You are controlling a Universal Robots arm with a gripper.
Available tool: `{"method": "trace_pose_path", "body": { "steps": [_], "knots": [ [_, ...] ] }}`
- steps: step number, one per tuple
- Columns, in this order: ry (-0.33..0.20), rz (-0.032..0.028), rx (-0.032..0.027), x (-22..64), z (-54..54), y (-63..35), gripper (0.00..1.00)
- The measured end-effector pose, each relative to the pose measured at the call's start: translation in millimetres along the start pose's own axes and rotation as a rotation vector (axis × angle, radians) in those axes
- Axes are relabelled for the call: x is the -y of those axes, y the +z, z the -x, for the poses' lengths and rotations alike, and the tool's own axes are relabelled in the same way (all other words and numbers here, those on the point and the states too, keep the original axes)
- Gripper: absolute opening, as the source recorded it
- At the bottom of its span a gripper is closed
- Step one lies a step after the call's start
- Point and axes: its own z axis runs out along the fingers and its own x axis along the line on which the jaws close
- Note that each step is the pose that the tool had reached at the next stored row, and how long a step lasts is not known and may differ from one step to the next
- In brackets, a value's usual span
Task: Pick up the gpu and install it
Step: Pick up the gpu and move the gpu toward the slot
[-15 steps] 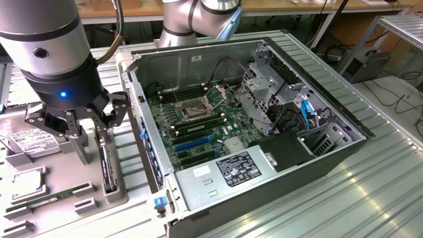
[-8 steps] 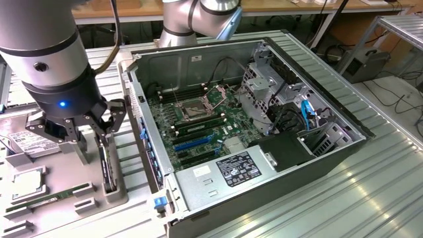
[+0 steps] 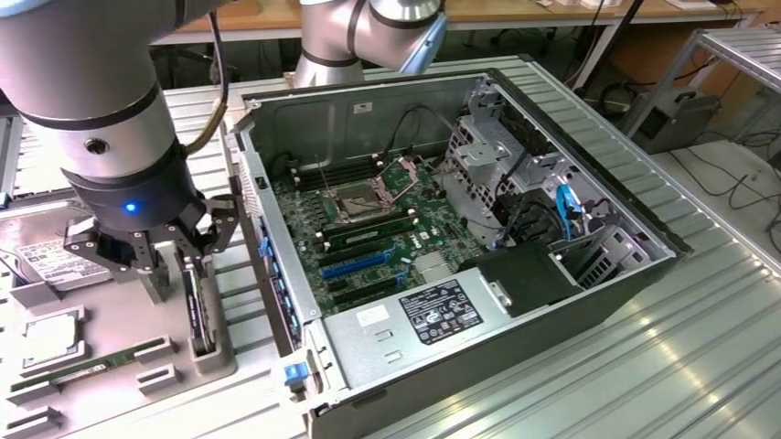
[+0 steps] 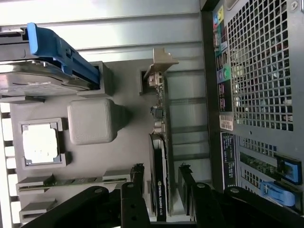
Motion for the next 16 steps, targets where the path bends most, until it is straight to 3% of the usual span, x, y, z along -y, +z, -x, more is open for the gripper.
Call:
{"method": "trace_pose_path", "body": {
  "steps": [1,2,3,4,10,14,16],
  "knots": [
    [0.000,-0.0001,-0.0013,0.1,0.0,3.7,0.42],
    [0.000,-0.0006,-0.0081,0.5,0.3,18.4,0.42],
    [0.000,-0.0006,-0.0097,-2.7,-0.1,30.4,0.42],
    [0.001,-0.0015,-0.0182,-2.8,-0.3,36.0,0.42],
    [0.001,-0.0014,-0.0182,-4.0,0.0,38.5,0.42],
    [0.001,-0.0014,-0.0182,-4.0,0.0,38.6,0.27],
    [0.001,-0.0014,-0.0182,-4.0,0.0,38.6,0.27]
  ]
}}
